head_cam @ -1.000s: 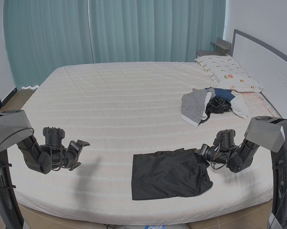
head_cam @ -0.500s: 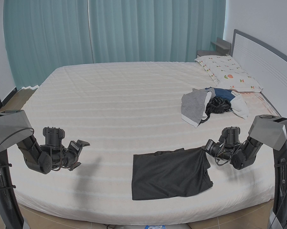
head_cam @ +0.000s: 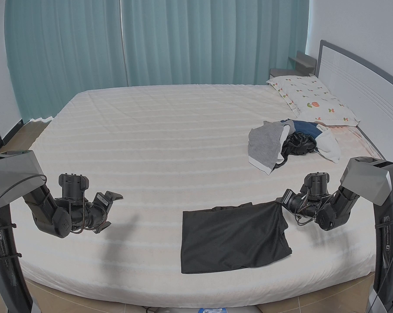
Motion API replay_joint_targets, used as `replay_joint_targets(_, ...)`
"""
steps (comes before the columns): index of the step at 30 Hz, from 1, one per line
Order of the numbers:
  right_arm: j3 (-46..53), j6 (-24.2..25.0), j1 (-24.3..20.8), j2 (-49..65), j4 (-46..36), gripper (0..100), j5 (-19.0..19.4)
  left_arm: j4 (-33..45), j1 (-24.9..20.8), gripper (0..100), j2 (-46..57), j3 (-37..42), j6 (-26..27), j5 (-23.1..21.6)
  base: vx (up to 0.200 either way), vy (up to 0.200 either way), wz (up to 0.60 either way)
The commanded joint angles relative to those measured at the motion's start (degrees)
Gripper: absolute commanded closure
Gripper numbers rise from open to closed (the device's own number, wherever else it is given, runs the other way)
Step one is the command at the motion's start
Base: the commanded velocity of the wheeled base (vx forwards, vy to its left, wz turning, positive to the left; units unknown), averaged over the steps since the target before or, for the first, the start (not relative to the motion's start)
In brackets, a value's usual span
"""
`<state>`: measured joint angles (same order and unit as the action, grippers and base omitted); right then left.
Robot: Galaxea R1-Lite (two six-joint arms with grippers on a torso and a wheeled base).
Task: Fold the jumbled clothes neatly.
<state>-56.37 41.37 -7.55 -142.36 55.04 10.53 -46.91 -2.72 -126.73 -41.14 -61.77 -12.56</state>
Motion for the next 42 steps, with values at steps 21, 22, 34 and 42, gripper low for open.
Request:
replay_joint_targets(21, 26.05, -14.66, -0.89, 11.14, 7.36, 0, 9.77, -0.11, -0.97, 0, -1.06, -0.34, -0.02, 3.24, -0.076, 0.000, 0.00)
replay_joint_targets(22, 26.66, -15.27, -1.16, 11.14, 7.36, 0, 9.77, -0.11, -0.89, 0, -1.06, -0.25, 0.07, 3.24, 0.000, 0.000, 0.00)
replay_joint_targets(34, 25.17, -18.35, -2.30, 8.42, 7.63, 100, 10.03, -0.11, -0.97, 0, -1.32, -0.08, 1.13, 3.15, 0.000, 0.000, 0.00)
replay_joint_targets(42, 27.80, -21.07, -0.80, 9.65, 7.80, 100, 9.77, -0.11, -0.97, 0, -1.32, -0.08, 1.13, 3.15, 0.000, 0.000, 0.00)
